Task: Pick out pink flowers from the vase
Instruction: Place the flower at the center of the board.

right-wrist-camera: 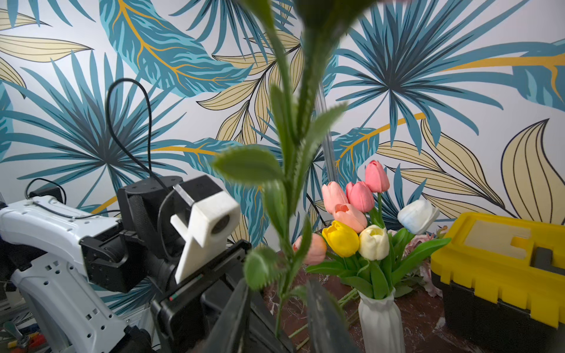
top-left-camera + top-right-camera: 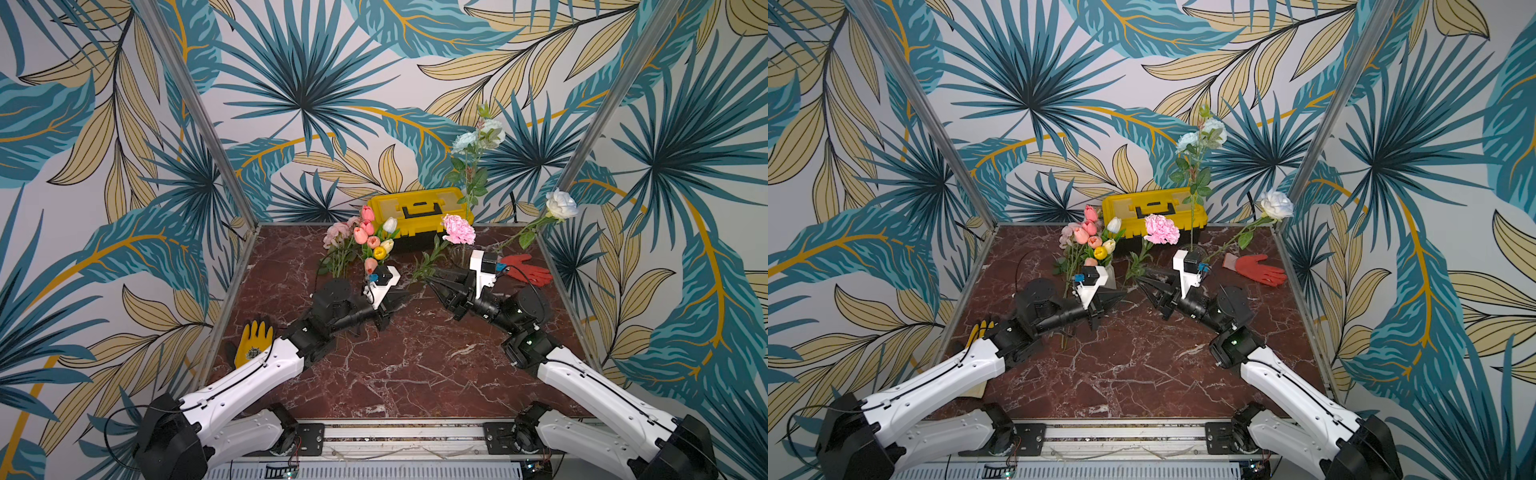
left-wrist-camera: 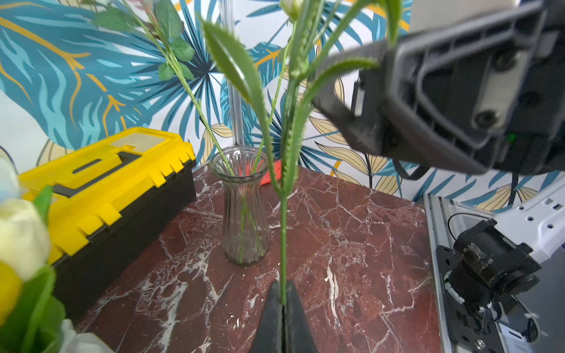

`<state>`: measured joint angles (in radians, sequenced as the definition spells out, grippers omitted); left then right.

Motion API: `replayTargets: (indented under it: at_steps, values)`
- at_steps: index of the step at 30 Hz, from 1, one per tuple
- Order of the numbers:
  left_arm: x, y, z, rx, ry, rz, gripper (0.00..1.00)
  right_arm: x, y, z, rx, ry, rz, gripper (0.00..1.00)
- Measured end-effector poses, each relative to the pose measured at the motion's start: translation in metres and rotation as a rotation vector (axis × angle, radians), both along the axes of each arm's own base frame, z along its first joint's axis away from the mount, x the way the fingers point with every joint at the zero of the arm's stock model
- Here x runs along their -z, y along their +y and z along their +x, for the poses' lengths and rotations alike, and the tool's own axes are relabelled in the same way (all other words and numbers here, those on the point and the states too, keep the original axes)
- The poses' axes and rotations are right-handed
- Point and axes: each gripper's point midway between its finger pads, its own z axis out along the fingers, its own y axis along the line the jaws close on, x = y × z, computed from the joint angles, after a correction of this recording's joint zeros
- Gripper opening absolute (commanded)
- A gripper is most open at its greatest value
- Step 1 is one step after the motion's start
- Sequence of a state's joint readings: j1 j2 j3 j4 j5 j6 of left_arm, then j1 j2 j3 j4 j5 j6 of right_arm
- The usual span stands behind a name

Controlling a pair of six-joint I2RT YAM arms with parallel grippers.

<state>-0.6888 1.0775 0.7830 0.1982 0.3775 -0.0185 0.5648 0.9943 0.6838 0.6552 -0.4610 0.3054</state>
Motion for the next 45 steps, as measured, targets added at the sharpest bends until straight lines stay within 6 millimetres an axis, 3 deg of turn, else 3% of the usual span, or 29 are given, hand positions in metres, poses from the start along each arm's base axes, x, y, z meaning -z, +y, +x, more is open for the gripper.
replayTargets:
  at_steps: [7,11,14,20,24,28,31,39,45]
  values:
    - [-0.036,0.066,0.006,-0.216,-0.059,-0.132,0.0,-0.006,-0.007,-0.006,0.021,-0.016,0.01,0.43]
    - [-0.045,0.095,0.007,-0.332,-0.072,-0.184,0.0,-0.007,-0.012,-0.007,0.043,-0.022,0.009,0.44]
    - [-0.049,0.124,0.019,-0.463,-0.055,-0.222,0.0,-0.001,-0.015,-0.005,0.067,-0.011,-0.001,0.44]
    - [-0.027,0.189,0.057,-0.74,0.046,-0.259,0.0,0.007,-0.017,0.0,0.099,0.011,-0.019,0.45]
    - [0.013,0.218,0.091,-0.855,0.166,-0.225,0.0,0.008,-0.019,0.001,0.115,0.011,-0.026,0.45]
    - [0.082,0.226,0.122,-0.89,0.368,-0.131,0.0,0.012,-0.02,0.004,0.129,0.024,-0.035,0.45]
    - [0.118,0.224,0.138,-0.877,0.491,-0.09,0.0,0.013,-0.021,0.005,0.135,0.028,-0.037,0.45]
    - [0.152,0.194,0.184,-0.732,0.656,-0.07,0.0,0.02,-0.02,0.01,0.15,0.045,-0.045,0.45]
    - [0.175,0.186,0.213,-0.7,0.718,-0.032,0.0,0.023,-0.021,0.012,0.16,0.053,-0.054,0.45]
